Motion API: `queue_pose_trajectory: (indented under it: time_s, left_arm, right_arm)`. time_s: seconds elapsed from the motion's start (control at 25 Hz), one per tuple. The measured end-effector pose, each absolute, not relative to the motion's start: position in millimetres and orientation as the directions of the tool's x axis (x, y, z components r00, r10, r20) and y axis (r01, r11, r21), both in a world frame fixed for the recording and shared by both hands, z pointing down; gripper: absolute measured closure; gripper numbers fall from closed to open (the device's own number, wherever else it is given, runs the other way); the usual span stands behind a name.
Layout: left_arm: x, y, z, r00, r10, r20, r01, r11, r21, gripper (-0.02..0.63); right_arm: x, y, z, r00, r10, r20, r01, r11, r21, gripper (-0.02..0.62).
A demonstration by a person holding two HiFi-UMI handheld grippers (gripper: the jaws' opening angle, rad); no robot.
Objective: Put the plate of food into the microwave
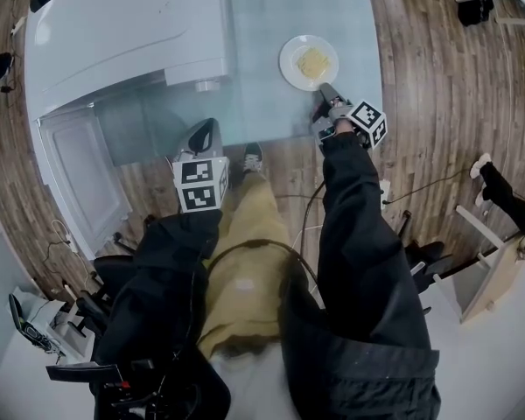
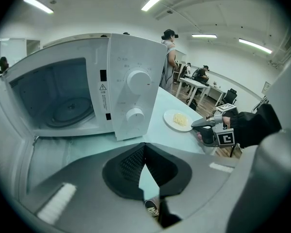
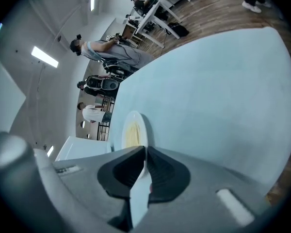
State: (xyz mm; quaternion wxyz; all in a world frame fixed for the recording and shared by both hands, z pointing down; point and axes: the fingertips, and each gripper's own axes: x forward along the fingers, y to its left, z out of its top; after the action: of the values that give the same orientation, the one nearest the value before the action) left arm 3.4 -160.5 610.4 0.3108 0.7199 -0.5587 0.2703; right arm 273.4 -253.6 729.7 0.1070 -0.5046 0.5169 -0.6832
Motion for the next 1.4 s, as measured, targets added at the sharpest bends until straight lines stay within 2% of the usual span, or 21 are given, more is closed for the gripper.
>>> queue_pose_trajectory:
  time_s: [0.48,1.08,1.4]
  left_arm:
    - [17,-153,618,0.247,-0.621,0.744,-0.965,-0.226,0.132,0.607]
    - [26,-141,621,0.265,-0.607,0.749,-0.958,-0.253,0.134,0.607]
    - [33,-125,622,0.277,-0.600,0.750,-0.953,-0.274,0.133,0.607]
  right_arm:
    - [251,-244,704,-0.448,-0.829,0.333,-0.258,-0.237,-0.937,0.584]
    - [238,-145,709,-0.469,-0.832,0.296,-0.165,-0.246,-0.955,0.584]
    - [243,-97,728,-0.426,-0.839,0.339,-0.169,-0.295,-0.941,0.583]
